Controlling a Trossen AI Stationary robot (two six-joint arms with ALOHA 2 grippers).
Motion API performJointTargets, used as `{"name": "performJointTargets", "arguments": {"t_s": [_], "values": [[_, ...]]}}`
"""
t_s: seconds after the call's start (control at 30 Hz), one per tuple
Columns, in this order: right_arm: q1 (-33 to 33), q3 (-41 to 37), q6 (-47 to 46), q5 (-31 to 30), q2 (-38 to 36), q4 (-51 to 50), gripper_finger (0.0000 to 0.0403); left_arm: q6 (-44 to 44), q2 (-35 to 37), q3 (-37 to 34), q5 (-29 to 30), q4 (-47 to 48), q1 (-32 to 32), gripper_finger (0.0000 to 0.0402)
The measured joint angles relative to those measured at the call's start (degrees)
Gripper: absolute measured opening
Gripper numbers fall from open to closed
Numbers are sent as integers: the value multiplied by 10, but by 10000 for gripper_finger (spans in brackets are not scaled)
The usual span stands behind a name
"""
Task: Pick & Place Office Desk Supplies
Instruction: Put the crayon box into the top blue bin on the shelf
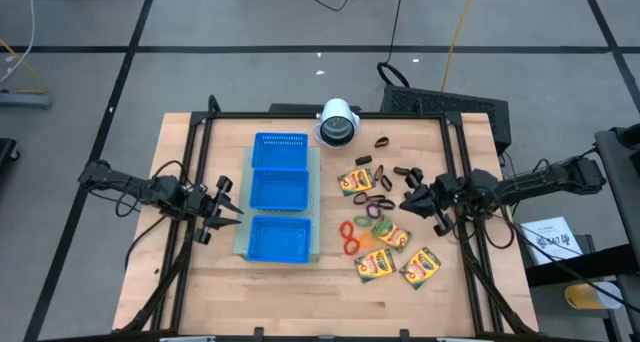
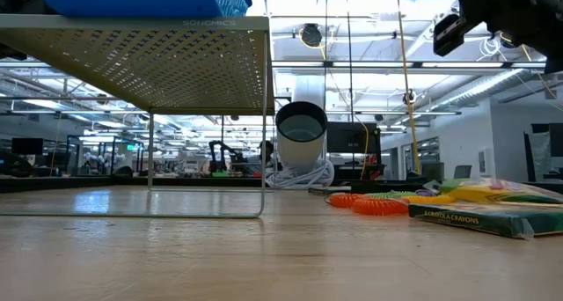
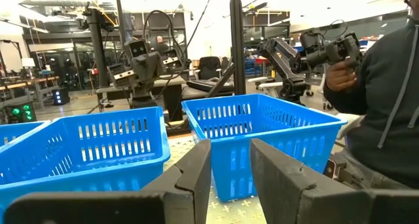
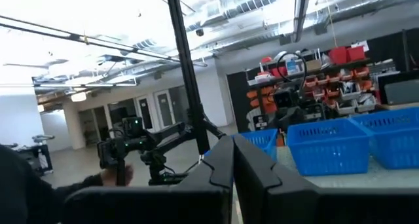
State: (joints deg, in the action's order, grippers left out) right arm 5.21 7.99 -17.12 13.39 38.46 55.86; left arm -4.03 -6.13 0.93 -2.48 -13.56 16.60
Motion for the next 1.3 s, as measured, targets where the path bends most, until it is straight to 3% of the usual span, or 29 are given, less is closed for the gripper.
{"name": "performJointTargets", "arguments": {"t_s": [0.17,0.27,0.37,0.47,0.63,0.73,0.93,1.3], "values": [[2,5,27,5,2,-64,3,0,0,0,0,-4,0,115],[2,54,20,0,2,-177,25,0,0,0,0,-17,0,115],[10,134,32,-4,13,-395,76,-4,0,0,0,-21,0,115],[33,204,48,-50,42,-579,148,-6,0,0,0,-22,0,115],[77,245,14,-73,122,-692,266,-20,0,0,0,-22,0,115],[105,245,-10,-76,173,-713,307,-49,0,0,0,-30,0,115],[125,245,-24,-138,256,-758,313,-75,0,0,0,-34,0,115],[97,245,-90,-131,291,-761,302,-59,0,0,0,-35,0,115]]}}
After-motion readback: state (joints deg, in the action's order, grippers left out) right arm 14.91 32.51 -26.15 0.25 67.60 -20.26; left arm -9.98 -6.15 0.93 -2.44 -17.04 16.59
